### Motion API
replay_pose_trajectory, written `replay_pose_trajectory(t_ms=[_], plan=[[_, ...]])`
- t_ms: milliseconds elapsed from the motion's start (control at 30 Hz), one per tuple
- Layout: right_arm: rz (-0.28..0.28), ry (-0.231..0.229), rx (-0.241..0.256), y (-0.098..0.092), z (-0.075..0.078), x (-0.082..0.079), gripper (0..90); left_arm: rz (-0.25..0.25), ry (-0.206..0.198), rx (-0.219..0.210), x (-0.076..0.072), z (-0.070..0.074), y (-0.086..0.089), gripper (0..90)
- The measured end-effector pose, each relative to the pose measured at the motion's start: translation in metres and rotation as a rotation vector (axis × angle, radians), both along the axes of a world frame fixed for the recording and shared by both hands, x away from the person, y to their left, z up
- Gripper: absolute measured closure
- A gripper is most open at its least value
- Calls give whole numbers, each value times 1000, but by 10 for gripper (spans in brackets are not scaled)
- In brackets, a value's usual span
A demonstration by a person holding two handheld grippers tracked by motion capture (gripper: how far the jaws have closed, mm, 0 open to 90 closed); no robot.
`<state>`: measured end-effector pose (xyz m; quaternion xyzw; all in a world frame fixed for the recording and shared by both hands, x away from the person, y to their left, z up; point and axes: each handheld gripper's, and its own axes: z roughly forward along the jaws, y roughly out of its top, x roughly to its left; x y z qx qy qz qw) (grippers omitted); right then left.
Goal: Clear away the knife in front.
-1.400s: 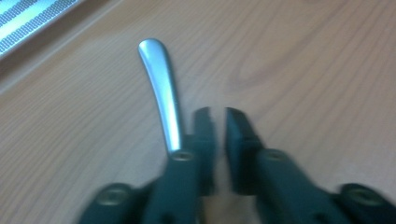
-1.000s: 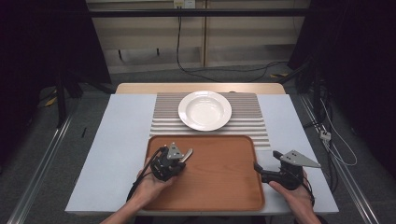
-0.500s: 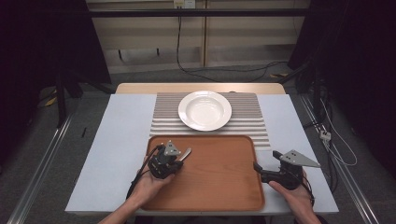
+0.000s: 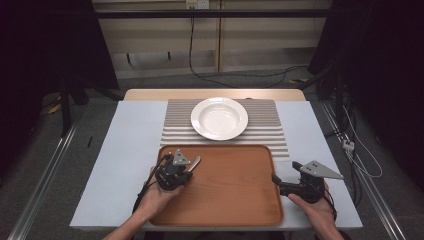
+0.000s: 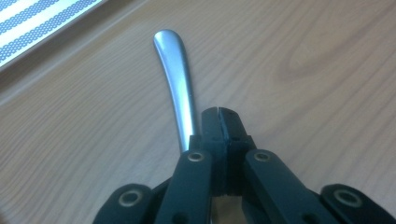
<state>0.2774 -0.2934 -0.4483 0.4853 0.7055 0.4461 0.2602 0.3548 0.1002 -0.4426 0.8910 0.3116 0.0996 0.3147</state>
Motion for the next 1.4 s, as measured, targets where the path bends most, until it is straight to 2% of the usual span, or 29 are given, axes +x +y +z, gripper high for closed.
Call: replay_pose_trajectory(t_ms=[133,500,600,633,733,1100,1400], plan=[[-1,-1,2,0,0,0,112,26,17,-13,2,0,4,900],[0,0,-1,0,0,0,112,57,44,-25,5,1,11,900],[0,1,0,0,0,0,112,70,47,-28,6,0,10,900],[-1,3,-1,0,0,0,112,79,40,-17,7,1,9,900],[0,3,-4,1,0,1,112,74,45,-15,9,1,6,900],[0,2,-2,0,0,1,112,101,32,8,10,2,15,900],[-1,2,-3,0,0,1,112,109,41,1,11,2,22,900]])
